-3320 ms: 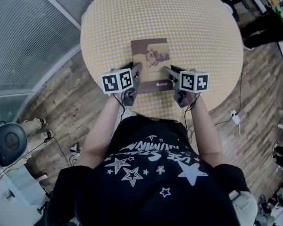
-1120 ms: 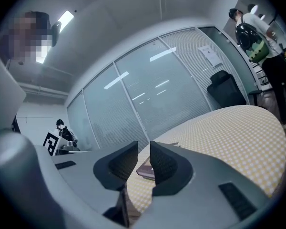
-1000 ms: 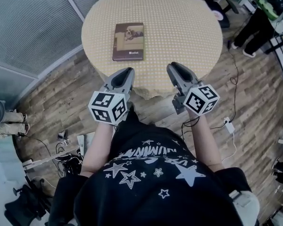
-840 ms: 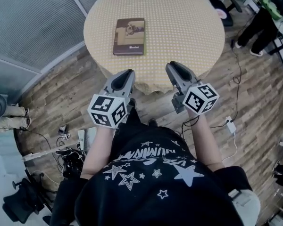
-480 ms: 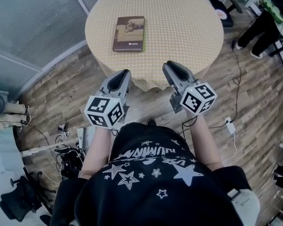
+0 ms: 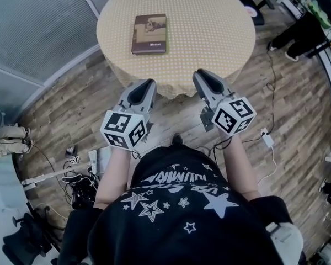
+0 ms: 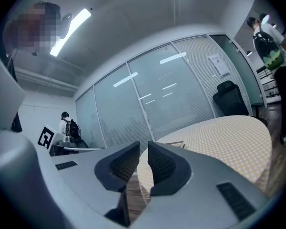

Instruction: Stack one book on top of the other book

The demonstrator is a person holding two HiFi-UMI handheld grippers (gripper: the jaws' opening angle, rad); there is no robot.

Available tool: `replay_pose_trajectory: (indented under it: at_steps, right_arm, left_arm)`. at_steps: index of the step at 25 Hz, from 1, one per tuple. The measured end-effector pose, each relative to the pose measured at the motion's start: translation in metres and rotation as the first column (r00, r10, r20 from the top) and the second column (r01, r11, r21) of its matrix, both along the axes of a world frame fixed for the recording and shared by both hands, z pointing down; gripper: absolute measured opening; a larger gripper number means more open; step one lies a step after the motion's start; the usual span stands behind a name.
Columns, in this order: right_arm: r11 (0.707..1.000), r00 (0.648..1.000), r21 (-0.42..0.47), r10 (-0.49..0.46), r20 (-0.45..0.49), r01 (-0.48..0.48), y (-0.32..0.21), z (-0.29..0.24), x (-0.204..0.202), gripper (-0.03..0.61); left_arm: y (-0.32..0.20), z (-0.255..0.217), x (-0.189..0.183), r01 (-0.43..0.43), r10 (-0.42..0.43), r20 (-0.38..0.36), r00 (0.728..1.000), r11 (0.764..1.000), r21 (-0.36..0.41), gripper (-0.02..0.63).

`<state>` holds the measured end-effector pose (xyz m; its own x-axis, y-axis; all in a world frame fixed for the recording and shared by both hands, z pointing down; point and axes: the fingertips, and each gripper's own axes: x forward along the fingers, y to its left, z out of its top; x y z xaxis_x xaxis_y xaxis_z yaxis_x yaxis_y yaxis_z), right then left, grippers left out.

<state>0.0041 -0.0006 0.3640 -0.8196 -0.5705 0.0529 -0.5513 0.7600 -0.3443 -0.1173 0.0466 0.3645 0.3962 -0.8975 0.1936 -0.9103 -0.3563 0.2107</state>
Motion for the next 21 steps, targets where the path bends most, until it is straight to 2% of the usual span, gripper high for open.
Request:
replay_pose_trajectory:
  at_steps: [4, 11, 21]
  right_arm:
    - [0.999, 0.998, 0.034, 0.029, -0.05, -0.028, 0.028, -0.005, -0.006, 0.063]
    - [0.998, 0.996, 0.001, 0.068, -0.058, -0.068, 0.077, -0.004, -0.014, 0.051]
    - [0.997, 0.995, -0.017, 0.08, -0.062, -0.081, 0.133, 0.001, -0.017, 0.043]
  left_arm:
    - [0.023, -0.003, -0.01, -0.013, 0.013, -0.011, 1.0, 1.0, 0.003, 0.025]
    - [0.069, -0.001, -0.025, -0.039, 0.039, -0.016, 0.999, 0.999, -0.018, 0.021]
    - [0.124, -0.003, -0.02, -0.074, 0.074, -0.015, 0.997, 0.997, -0.013, 0.021]
